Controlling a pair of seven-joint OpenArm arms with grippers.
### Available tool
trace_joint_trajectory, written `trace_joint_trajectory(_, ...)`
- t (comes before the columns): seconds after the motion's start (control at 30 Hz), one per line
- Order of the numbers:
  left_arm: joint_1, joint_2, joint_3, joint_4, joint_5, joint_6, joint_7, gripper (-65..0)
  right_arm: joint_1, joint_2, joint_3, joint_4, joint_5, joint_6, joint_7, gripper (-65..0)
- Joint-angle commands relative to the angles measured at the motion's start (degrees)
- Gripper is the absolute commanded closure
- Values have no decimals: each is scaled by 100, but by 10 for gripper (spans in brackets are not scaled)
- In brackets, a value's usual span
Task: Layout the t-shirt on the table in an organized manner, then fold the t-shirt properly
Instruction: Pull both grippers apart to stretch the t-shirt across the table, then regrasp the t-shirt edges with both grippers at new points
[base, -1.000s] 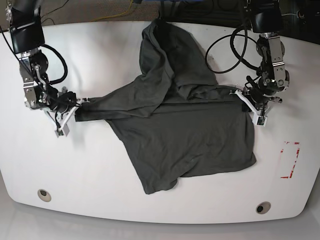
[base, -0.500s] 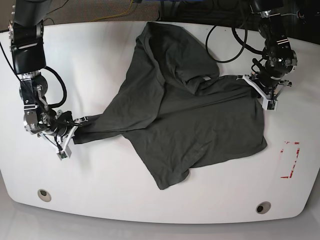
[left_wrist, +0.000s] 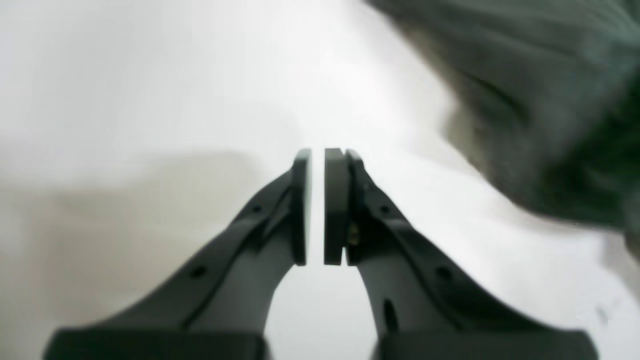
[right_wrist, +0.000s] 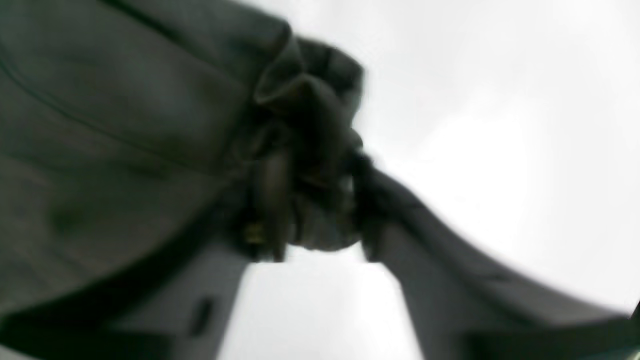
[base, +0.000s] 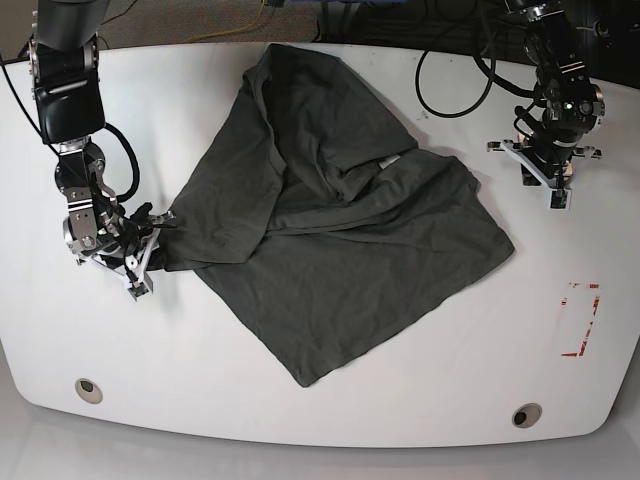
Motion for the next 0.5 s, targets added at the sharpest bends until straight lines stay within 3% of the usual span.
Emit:
trace_joint_trajectory(0.0, -92, -77, -32, 122, 33, 52, 103, -99, 78, 99, 72, 331, -6, 4, 80, -349)
trace_joint_trajectory(0.1, -180, -77, -32, 201, 33, 52, 112, -187, -37, 90, 239, 586, 2, 4, 80, -470)
trace_joint_trajectory(0.27, -277, -77, -23, 491, 33, 52, 112, -287, -204, 73, 564, 999, 29, 4, 72, -605)
trace_joint_trajectory(0.47, -672, -68, 197, 605, 33, 52, 112, -350, -327, -130, 880, 1711, 20, 4, -210, -634)
